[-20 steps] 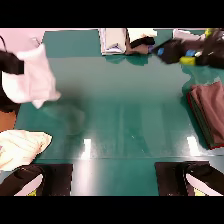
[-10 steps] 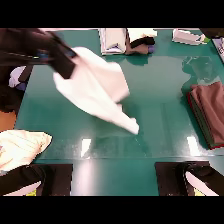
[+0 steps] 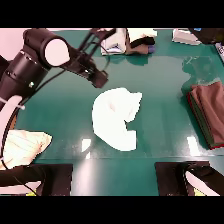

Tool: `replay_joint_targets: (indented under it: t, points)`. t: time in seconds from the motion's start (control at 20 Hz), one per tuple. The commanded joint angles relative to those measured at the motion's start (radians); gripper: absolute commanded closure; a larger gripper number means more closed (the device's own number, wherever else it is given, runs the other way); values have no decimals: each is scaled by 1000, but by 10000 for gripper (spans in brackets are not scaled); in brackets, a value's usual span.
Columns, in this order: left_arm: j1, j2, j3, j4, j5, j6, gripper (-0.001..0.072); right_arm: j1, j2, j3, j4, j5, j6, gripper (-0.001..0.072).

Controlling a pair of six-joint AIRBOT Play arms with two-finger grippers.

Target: Fold the shirts.

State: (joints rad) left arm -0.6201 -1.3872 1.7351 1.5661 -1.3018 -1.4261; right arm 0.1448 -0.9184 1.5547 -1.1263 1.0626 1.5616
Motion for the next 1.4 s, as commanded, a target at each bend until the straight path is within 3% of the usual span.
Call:
replay_joint_targets:
  t: [0.0,0.2,0.35,0.6,1.15,1.2,1.3,1.35]
  points:
    - [175,-15,-12,-41,-114,-62,163,-1,-24,1,1,44,0,693]
    - [304,-18,-188,-173,-32,-61,162,0,-56,1,1,75,0,693]
    - [307,-53,-340,-246,126,-58,163,2,-85,1,1,75,0,693]
    - [291,-192,-352,-426,254,1,163,19,-120,1,0,101,0,693]
    - [241,-304,-351,-418,309,21,166,135,-218,1,-1,100,1,692]
    - [241,-304,-351,-414,303,21,242,137,-223,1,0,101,1,693]
    - [242,-303,-350,-395,298,22,656,136,-221,-6,-1,100,1,693]
    - [247,-299,-343,-378,285,21,675,136,-212,-23,-3,100,1,693]
